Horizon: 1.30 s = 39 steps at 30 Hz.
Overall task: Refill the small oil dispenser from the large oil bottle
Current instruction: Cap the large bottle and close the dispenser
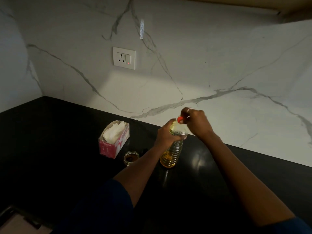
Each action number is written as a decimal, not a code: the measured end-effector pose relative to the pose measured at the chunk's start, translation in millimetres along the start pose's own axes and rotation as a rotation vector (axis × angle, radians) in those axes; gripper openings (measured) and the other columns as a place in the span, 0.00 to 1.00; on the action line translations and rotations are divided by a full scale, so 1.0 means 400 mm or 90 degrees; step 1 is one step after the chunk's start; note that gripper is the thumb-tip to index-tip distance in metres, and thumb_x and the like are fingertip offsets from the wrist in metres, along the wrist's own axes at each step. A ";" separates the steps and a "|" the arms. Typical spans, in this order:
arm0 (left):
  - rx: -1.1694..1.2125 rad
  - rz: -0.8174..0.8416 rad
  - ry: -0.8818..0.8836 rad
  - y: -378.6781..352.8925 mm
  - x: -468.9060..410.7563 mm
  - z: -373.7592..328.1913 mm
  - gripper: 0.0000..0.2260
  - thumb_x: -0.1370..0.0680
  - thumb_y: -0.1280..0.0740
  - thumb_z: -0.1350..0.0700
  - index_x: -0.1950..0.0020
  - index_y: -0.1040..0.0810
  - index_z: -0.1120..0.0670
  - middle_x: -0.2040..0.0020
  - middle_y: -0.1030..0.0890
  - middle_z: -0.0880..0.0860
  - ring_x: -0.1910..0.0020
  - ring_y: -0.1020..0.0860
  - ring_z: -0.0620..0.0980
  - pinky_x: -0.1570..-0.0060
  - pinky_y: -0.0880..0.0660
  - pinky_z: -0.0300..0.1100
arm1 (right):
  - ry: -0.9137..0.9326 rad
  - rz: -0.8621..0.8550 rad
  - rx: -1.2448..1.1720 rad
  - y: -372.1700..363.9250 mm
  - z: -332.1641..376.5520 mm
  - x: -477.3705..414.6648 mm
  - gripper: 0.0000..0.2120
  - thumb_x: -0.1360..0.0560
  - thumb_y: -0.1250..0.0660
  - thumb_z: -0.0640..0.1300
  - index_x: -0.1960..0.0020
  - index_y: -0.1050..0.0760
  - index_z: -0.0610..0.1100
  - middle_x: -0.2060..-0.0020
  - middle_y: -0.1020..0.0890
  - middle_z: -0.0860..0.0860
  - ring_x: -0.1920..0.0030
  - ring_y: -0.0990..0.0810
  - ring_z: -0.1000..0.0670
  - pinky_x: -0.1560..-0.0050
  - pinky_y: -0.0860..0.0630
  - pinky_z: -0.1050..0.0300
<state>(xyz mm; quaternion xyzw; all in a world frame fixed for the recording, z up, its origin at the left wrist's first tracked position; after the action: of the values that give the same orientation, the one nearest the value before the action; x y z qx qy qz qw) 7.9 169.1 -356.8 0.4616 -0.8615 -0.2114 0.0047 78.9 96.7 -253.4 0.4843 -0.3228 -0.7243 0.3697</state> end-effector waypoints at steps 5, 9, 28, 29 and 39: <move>-0.032 -0.009 0.007 -0.001 0.000 -0.005 0.36 0.34 0.24 0.51 0.29 0.36 0.50 0.33 0.28 0.53 0.34 0.30 0.52 0.40 0.29 0.46 | -0.252 -0.022 -0.240 0.037 -0.081 -0.040 0.12 0.26 0.34 0.33 0.45 0.20 0.40 0.52 0.17 0.40 0.64 0.18 0.49 0.51 0.19 0.54; -0.030 -0.005 0.005 0.000 -0.001 -0.001 0.37 0.34 0.24 0.50 0.29 0.36 0.50 0.34 0.28 0.53 0.35 0.30 0.53 0.40 0.29 0.46 | -0.291 0.103 -0.264 0.008 -0.091 -0.059 0.11 0.30 0.27 0.38 0.48 0.20 0.38 0.54 0.17 0.42 0.63 0.18 0.50 0.56 0.20 0.60; -0.028 0.008 0.006 -0.004 -0.024 0.023 0.36 0.34 0.24 0.49 0.30 0.36 0.48 0.35 0.27 0.53 0.36 0.29 0.52 0.44 0.28 0.42 | 0.044 0.307 0.139 -0.034 -0.020 -0.110 0.16 0.31 0.28 0.35 0.44 0.22 0.40 0.44 0.20 0.43 0.44 0.22 0.46 0.43 0.28 0.55; -0.027 0.010 0.005 -0.006 -0.026 0.024 0.36 0.34 0.24 0.49 0.30 0.36 0.48 0.35 0.27 0.53 0.36 0.29 0.52 0.44 0.29 0.42 | 0.043 0.307 0.137 -0.034 -0.024 -0.109 0.15 0.30 0.28 0.35 0.44 0.22 0.39 0.44 0.20 0.43 0.44 0.22 0.46 0.43 0.28 0.55; -0.021 0.007 -0.018 -0.005 -0.023 0.027 0.36 0.35 0.24 0.48 0.30 0.35 0.47 0.36 0.26 0.51 0.38 0.27 0.50 0.50 0.31 0.35 | 0.051 0.342 0.215 -0.042 -0.012 -0.129 0.16 0.31 0.27 0.42 0.45 0.21 0.38 0.49 0.18 0.43 0.49 0.20 0.46 0.51 0.30 0.58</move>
<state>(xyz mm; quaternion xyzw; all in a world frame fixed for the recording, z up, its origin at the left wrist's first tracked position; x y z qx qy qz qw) 12.7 179.4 -365.9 0.4537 -0.8605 -0.2317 0.0014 92.8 148.7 -244.9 0.4643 -0.5400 -0.5173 0.4745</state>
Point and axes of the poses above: each hand's wrist, its own x-axis away from the middle knuckle, its own y-axis out of the back of the hand, z = x × y, the point moved 6 cm from there along -x, towards the middle knuckle
